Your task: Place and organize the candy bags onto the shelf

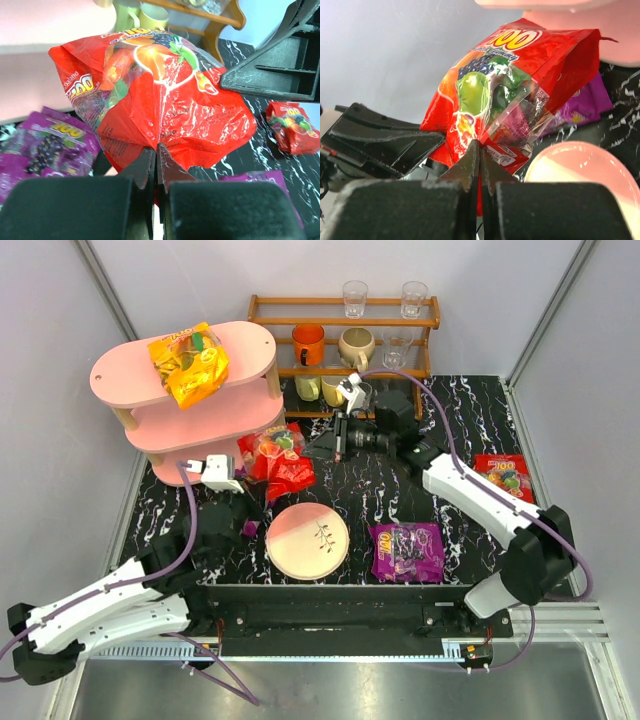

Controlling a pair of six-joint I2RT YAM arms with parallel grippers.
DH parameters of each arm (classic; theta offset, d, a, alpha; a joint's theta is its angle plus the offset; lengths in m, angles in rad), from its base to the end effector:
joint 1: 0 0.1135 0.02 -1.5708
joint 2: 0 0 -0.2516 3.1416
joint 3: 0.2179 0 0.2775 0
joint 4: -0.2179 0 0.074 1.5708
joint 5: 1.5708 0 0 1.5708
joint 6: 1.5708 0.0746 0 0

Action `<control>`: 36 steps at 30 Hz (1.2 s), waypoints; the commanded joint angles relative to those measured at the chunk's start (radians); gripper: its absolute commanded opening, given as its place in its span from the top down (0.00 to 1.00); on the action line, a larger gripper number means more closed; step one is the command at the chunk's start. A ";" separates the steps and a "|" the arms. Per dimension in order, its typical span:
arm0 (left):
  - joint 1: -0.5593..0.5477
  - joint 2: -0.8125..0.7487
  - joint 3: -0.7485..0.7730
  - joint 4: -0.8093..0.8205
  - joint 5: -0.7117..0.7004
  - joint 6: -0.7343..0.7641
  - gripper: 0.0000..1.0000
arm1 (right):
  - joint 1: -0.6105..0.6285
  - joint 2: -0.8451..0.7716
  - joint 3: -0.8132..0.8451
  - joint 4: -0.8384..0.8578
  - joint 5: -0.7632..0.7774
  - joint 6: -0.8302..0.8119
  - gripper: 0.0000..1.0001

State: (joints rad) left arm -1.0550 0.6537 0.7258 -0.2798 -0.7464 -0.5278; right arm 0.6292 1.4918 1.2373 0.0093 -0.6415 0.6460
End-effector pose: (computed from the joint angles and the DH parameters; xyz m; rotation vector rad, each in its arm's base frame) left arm 0.1487 -0.1596 0.3193 -0.0768 1.7474 -0.5032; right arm 0.3030 0.2757 0.3217 -0.4930 1.9692 1.4376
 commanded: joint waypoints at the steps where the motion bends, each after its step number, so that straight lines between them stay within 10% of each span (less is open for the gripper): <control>1: 0.009 -0.031 0.080 0.059 -0.128 0.164 1.00 | 0.010 0.074 0.144 0.057 0.014 -0.026 1.00; 15: 0.420 -0.031 0.083 0.116 0.228 0.212 1.00 | 0.018 0.268 0.355 0.086 -0.006 -0.014 1.00; 36: 0.708 0.113 0.182 0.226 0.501 0.238 1.00 | 0.020 0.423 0.599 0.104 0.008 -0.019 1.00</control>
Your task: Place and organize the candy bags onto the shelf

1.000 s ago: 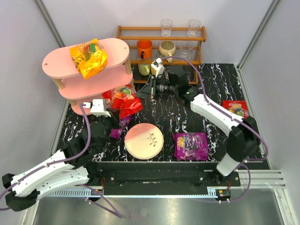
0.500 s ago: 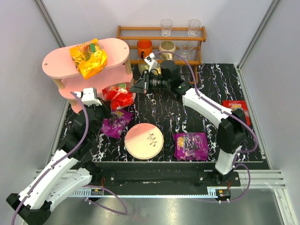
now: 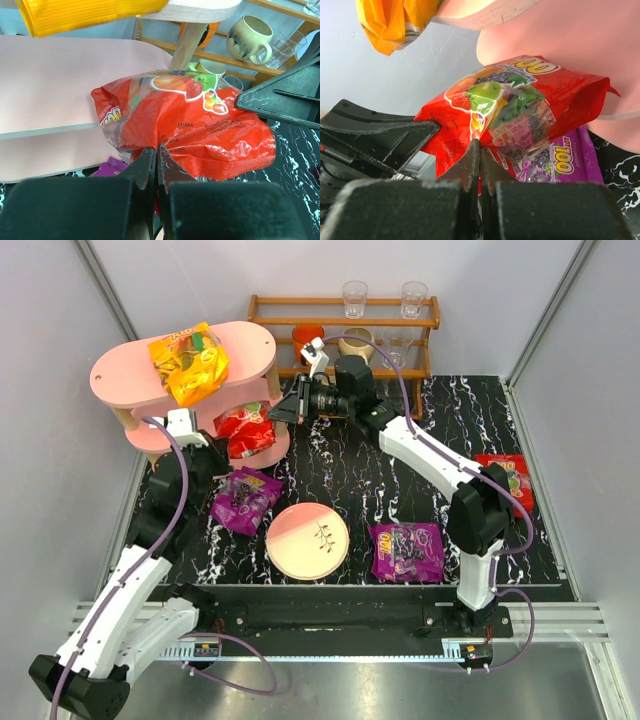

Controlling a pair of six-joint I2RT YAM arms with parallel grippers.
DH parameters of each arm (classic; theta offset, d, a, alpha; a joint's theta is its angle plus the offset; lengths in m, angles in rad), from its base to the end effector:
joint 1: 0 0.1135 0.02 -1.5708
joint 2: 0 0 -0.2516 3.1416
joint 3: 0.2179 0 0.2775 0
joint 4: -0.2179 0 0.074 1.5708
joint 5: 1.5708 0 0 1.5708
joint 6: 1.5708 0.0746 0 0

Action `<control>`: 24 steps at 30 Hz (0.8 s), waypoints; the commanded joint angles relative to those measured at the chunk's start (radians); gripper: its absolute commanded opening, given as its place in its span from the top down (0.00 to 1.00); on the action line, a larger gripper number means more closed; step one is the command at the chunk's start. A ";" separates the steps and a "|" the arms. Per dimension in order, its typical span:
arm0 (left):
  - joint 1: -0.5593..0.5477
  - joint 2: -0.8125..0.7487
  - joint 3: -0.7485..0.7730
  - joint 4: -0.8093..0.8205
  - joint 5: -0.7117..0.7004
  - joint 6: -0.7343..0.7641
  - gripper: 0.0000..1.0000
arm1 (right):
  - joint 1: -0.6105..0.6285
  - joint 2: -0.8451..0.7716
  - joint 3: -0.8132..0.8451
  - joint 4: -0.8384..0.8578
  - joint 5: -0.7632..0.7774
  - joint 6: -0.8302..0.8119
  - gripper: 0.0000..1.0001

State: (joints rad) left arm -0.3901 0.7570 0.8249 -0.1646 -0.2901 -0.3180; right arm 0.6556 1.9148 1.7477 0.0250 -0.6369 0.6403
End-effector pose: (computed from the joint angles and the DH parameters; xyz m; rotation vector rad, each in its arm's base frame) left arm 0.2376 -0.0746 0.3505 -0.1599 1.6641 -0.2945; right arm 0.3809 0.3489 0.3455 -0.5446 1.8515 1.4589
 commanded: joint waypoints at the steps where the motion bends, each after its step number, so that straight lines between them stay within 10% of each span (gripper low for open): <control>1: 0.052 0.016 0.091 0.112 0.054 0.031 1.00 | -0.007 0.003 0.095 0.087 0.006 -0.013 1.00; 24: 0.325 0.100 -0.050 0.232 0.210 -0.047 1.00 | -0.007 0.239 0.268 0.105 0.008 -0.013 1.00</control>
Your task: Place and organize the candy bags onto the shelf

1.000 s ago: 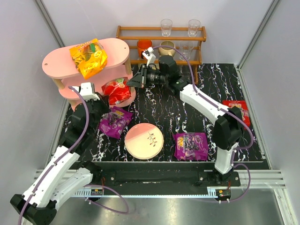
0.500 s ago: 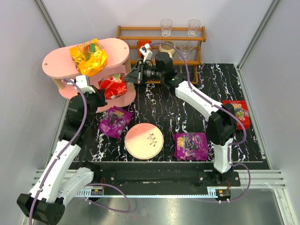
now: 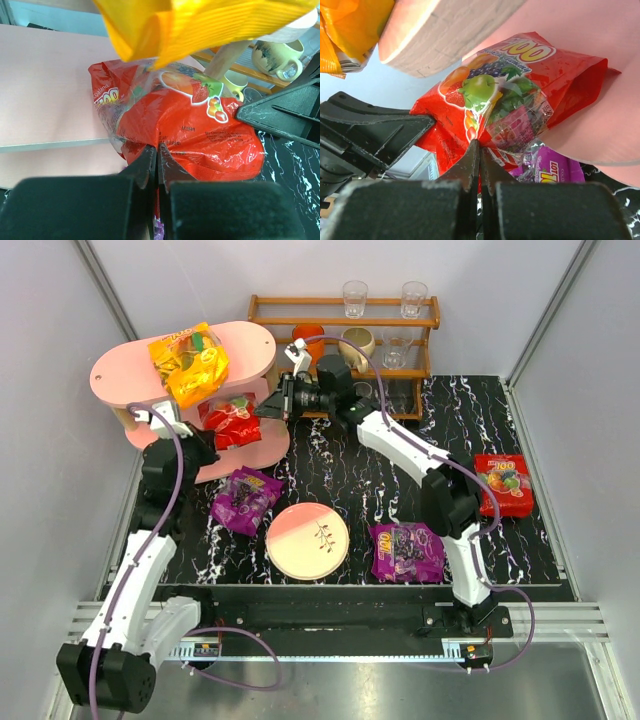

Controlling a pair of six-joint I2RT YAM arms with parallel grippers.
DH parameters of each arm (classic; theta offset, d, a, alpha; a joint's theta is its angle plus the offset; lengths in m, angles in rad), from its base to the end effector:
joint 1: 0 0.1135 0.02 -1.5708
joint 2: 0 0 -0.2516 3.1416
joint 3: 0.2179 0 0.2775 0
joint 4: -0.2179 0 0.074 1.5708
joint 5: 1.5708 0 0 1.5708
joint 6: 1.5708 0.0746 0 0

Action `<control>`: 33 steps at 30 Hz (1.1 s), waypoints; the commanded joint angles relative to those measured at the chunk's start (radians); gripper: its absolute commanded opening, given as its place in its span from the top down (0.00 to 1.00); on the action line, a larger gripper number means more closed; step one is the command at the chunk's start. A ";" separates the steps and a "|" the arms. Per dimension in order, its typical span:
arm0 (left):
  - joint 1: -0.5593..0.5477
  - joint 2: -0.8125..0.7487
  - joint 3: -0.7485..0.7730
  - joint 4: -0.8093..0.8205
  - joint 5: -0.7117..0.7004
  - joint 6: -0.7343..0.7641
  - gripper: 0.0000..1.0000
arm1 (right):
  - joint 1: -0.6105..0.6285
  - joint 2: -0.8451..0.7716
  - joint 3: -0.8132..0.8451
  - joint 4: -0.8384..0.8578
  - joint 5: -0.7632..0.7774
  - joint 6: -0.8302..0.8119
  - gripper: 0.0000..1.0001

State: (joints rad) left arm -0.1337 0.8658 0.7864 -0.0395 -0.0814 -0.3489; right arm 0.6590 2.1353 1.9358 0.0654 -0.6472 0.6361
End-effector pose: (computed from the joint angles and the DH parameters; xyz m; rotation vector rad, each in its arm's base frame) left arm 0.2774 -0.0312 0.3258 -0.2432 1.6803 -0.2928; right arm 0.4187 0.3811 0.3133 -0.5623 1.8398 1.4673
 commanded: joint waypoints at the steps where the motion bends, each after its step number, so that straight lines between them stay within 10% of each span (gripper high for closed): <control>1: 0.098 -0.005 -0.018 0.105 0.020 -0.027 1.00 | -0.012 0.024 0.086 0.065 0.017 -0.004 1.00; 11: 0.218 0.039 -0.050 0.150 0.077 -0.081 1.00 | -0.029 0.020 0.051 0.086 0.009 0.022 0.50; 33: 0.486 0.148 -0.020 0.173 0.357 0.014 1.00 | -0.133 -0.222 -0.388 0.244 -0.034 0.046 0.47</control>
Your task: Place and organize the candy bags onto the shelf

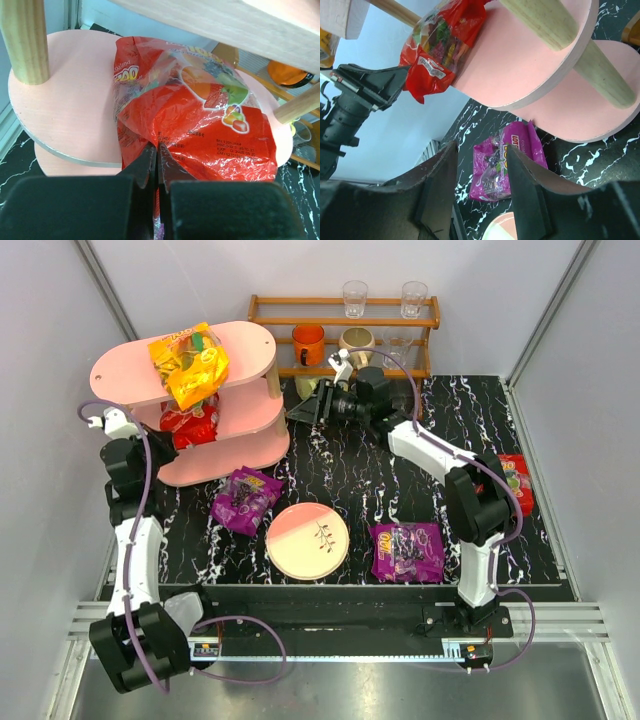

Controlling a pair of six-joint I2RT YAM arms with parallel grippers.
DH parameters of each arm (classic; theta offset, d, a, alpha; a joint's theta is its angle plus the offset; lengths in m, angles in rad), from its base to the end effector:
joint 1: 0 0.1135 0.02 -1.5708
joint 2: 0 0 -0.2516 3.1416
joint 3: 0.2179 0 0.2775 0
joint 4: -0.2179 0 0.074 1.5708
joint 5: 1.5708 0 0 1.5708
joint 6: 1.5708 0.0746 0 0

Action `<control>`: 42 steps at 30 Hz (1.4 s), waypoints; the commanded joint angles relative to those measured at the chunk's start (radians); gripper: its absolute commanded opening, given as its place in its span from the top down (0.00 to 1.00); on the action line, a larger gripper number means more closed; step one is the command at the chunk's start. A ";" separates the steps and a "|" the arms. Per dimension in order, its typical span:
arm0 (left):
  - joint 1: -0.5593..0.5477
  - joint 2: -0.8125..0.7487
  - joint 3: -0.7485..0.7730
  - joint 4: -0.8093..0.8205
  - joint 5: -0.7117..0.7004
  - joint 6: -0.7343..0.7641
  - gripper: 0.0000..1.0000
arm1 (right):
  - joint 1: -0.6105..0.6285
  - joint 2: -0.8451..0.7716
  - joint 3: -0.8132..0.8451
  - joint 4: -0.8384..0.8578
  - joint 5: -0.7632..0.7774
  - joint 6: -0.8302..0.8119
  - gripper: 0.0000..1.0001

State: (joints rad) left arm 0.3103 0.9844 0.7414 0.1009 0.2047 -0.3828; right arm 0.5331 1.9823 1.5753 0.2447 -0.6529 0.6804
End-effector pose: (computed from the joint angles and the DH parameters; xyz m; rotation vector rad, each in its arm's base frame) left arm 0.2939 0.0783 0.2953 -0.4372 1.6586 -0.2291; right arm 0.4289 0.3057 0.2704 -0.3960 1.8912 1.4160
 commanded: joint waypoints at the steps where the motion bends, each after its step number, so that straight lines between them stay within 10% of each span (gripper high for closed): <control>1: 0.050 0.036 0.032 0.023 0.078 0.050 1.00 | -0.008 -0.076 -0.035 0.071 -0.028 0.002 0.47; 17: 0.098 0.120 0.078 0.065 0.264 0.016 1.00 | -0.041 -0.114 -0.139 0.126 -0.051 0.030 0.47; 42: -0.160 0.180 -0.002 0.298 0.395 -0.036 1.00 | -0.088 -0.149 -0.205 0.153 -0.076 0.056 0.47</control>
State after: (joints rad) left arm 0.1825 1.1553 0.7223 0.3161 0.5056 -0.4236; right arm 0.4492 1.8820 1.3636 0.3443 -0.7017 0.7227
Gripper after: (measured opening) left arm 0.004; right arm 0.528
